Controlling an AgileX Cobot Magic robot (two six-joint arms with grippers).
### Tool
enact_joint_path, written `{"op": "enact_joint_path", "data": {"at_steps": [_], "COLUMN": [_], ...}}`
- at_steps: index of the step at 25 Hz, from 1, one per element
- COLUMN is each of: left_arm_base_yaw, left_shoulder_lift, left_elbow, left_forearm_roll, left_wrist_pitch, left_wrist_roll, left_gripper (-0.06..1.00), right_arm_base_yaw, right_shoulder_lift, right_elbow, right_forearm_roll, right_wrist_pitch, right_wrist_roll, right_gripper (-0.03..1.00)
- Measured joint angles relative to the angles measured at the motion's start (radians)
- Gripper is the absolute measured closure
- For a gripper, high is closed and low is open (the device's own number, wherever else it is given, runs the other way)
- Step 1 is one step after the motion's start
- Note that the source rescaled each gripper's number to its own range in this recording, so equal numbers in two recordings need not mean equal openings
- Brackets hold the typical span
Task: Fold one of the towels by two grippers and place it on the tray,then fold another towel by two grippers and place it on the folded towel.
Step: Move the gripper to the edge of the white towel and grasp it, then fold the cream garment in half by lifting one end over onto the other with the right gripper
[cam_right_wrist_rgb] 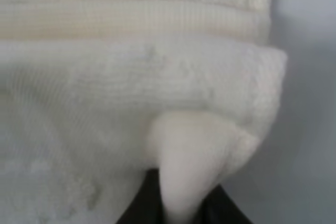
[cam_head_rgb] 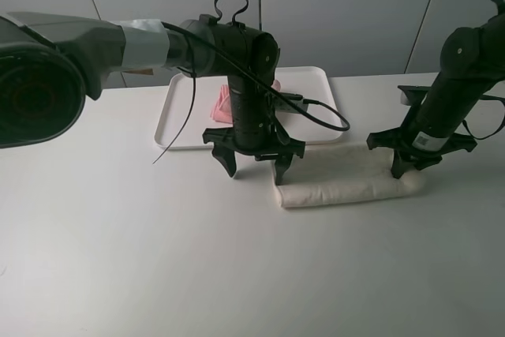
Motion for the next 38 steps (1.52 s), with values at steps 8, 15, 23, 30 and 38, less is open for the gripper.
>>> {"op": "enact_joint_path", "data": {"at_steps": [8, 15, 23, 30, 38], "left_arm_base_yaw": [0.000, 0.000, 0.000, 0.000, 0.000], "left_shoulder_lift": [0.000, 0.000, 0.000, 0.000, 0.000], "left_elbow": [0.000, -0.001, -0.001, -0.001, -0.001], "left_forearm_roll": [-0.001, -0.001, 0.003, 0.012, 0.014], "left_wrist_pitch": [0.000, 0.000, 0.002, 0.006, 0.009], "left_wrist_roll": [0.003, 0.005, 0.007, 0.031, 0.042], "left_gripper": [-0.06, -0.06, -0.06, -0.06, -0.05], "right_arm_base_yaw": [0.002, 0.002, 0.002, -0.005, -0.005], "right_shoulder_lift": [0.000, -0.021, -0.140, -0.175, -0.177], "right_elbow": [-0.002, 0.000, 0.003, 0.003, 0.003], "right_forearm_roll": [0.001, 0.008, 0.089, 0.313, 0.682], "right_wrist_pitch": [0.009, 0.032, 0.102, 0.152, 0.224], "right_wrist_roll": [-0.048, -0.099, -0.103, -0.193, -0.385], "right_gripper": [0.90, 0.90, 0.90, 0.90, 0.90]}}
